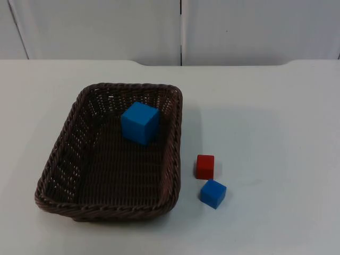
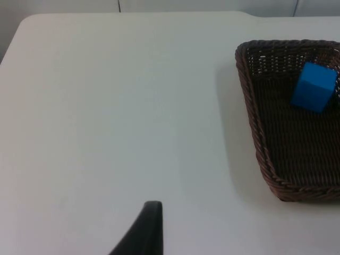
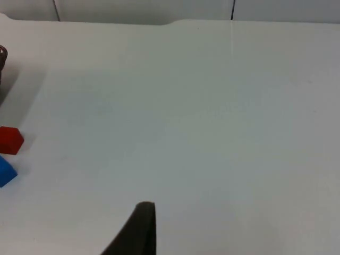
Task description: Pick up the basket with the left hand and place the largest block into the basket with the right hand.
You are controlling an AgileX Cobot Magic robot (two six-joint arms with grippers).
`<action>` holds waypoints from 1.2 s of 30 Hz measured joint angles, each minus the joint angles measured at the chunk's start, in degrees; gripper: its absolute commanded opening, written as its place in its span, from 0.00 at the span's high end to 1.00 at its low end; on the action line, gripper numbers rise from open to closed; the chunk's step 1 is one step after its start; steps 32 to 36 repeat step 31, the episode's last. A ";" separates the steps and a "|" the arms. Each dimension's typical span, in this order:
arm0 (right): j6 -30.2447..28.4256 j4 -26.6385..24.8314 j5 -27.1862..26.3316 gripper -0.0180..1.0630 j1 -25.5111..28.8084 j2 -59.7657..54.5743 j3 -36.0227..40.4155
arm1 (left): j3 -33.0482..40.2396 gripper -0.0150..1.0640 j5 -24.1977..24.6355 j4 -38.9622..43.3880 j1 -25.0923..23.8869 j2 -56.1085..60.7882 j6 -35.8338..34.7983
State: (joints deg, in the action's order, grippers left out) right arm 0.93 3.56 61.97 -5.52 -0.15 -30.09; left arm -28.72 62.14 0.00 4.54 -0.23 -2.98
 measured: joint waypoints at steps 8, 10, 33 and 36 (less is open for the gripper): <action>0.00 0.00 0.00 0.01 3.80 0.00 0.00 | 0.00 0.01 0.00 0.00 0.00 0.00 0.00; 0.00 0.00 0.00 0.01 3.96 0.00 0.00 | 0.00 0.01 0.00 0.00 0.00 0.00 0.00; 0.00 0.00 0.00 0.01 3.96 0.00 0.00 | 0.00 0.01 0.00 0.00 -2.59 0.00 0.00; 0.00 0.00 0.00 0.01 3.96 0.00 0.00 | 0.00 0.01 0.00 0.00 -2.59 0.00 0.00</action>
